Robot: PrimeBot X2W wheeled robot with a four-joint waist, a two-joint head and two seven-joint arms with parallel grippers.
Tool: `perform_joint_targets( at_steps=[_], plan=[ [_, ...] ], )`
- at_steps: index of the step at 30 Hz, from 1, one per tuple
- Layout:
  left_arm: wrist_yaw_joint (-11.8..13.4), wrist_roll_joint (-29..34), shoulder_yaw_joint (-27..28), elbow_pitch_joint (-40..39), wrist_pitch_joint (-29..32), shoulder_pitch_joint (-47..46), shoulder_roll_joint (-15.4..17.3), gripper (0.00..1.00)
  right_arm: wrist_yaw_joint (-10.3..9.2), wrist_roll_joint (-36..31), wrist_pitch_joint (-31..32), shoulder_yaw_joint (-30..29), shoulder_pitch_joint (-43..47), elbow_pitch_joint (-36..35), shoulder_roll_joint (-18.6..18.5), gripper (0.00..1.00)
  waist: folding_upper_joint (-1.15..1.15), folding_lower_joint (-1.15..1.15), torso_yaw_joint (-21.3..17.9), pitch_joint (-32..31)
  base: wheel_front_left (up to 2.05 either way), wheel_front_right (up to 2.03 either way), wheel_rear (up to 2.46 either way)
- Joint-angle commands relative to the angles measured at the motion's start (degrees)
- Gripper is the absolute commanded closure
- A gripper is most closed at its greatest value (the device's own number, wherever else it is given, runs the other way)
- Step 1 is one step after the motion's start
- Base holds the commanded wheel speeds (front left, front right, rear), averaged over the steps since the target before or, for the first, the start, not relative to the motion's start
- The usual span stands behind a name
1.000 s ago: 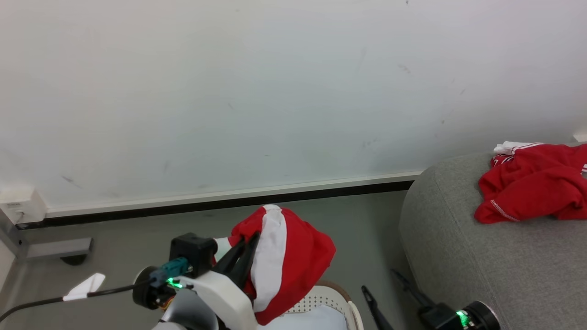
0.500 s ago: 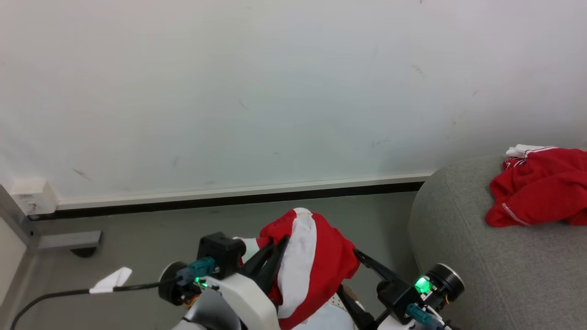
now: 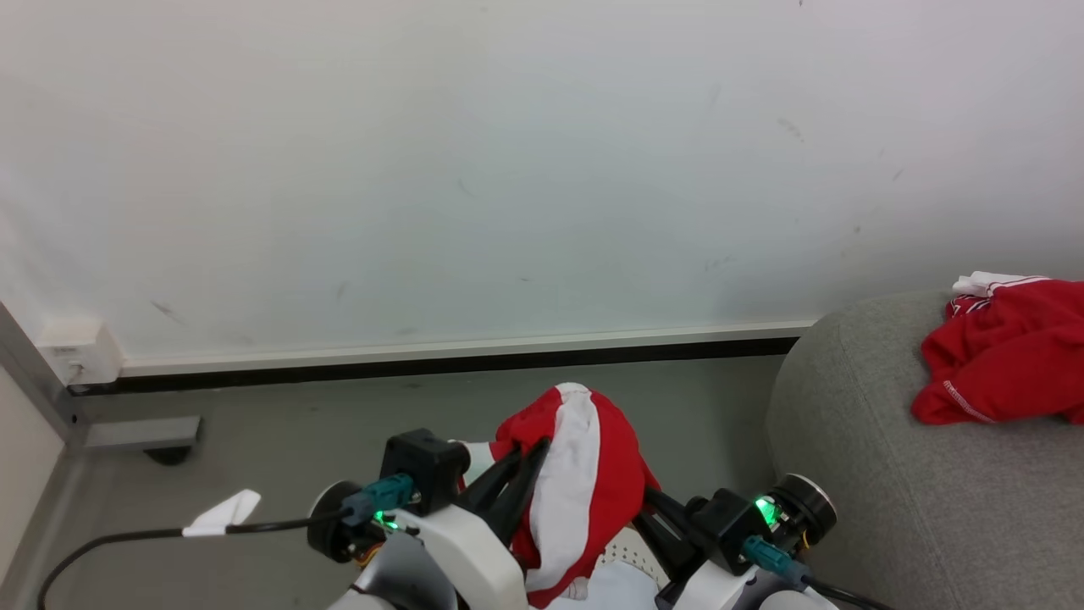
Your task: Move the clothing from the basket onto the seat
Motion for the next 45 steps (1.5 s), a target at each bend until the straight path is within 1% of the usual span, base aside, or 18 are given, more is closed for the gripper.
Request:
perform_joint_targets(
  at_steps=[1,9,10,11,12,13,23,27,33,38,45],
  plan=[
    [0.2,0.0,0.3,0.2,-0.4,-0.4,0.2,1.00,-0.15,0.8,0.0,-0.3,-0.8,0.1,-0.1,1.00,0.00,0.00,-0.2,0.1,0.00,0.00,0.00],
    [0.8,0.0,0.6,1.0,-1.1,-0.1,0.5,1.00,-0.15,1.9,0.0,-2.3,-0.9,-0.8,-0.1,1.00,0.00,0.00,-1.0,0.3,0.00,0.00,0.00],
    [0.8,0.1,0.6,1.1,-1.2,-0.1,0.5,0.81,-0.15,1.9,0.0,-2.7,-0.8,-1.0,-0.1,1.00,0.00,0.00,-1.1,0.3,0.00,0.00,0.00],
    [0.9,0.1,0.6,1.2,-1.4,-0.1,0.5,0.58,-0.15,2.0,0.0,-2.9,-0.8,-1.1,-0.1,1.00,0.00,0.00,-1.2,0.4,0.00,0.00,0.00],
    [1.0,0.1,0.6,1.2,-1.5,0.1,0.4,0.32,-0.15,1.9,0.0,-3.2,-0.7,-1.3,-0.1,1.00,0.00,0.00,-1.3,0.4,0.00,0.00,0.00],
    [1.0,0.2,0.6,1.3,-1.5,0.1,0.5,0.00,-0.15,1.9,0.0,-3.7,-0.6,-1.6,-0.1,1.00,0.00,0.00,-1.3,0.4,0.00,0.00,0.00],
    [1.4,0.7,0.2,1.8,-2.6,0.8,0.9,0.00,-0.15,1.3,0.0,-8.2,-0.2,-3.3,-0.1,1.00,0.00,0.00,-2.2,0.3,0.00,0.00,0.00],
    [1.2,0.6,-0.3,1.9,-2.8,1.1,0.8,0.00,-0.15,0.6,0.0,-10.2,-0.5,-4.4,-0.2,1.00,0.00,0.00,-3.2,0.3,0.00,0.00,0.00],
    [1.3,0.5,-0.6,2.0,-3.5,1.4,0.2,0.00,-0.15,-0.1,0.0,-12.5,-1.0,-5.8,-1.2,1.00,0.00,0.00,-5.2,0.3,0.00,0.00,0.00],
    [1.5,0.2,-0.7,1.7,-4.0,1.7,0.2,0.00,-0.15,-0.2,0.0,-13.7,-2.0,-7.7,-1.9,1.00,0.00,0.00,-8.6,0.6,0.00,0.00,0.00],
    [1.3,0.1,-1.2,1.8,-5.1,1.3,-0.6,0.00,-0.15,0.6,0.0,-15.2,-2.5,-9.5,-3.7,1.00,0.00,0.00,-15.8,1.2,0.00,0.00,0.00]
  ],
)
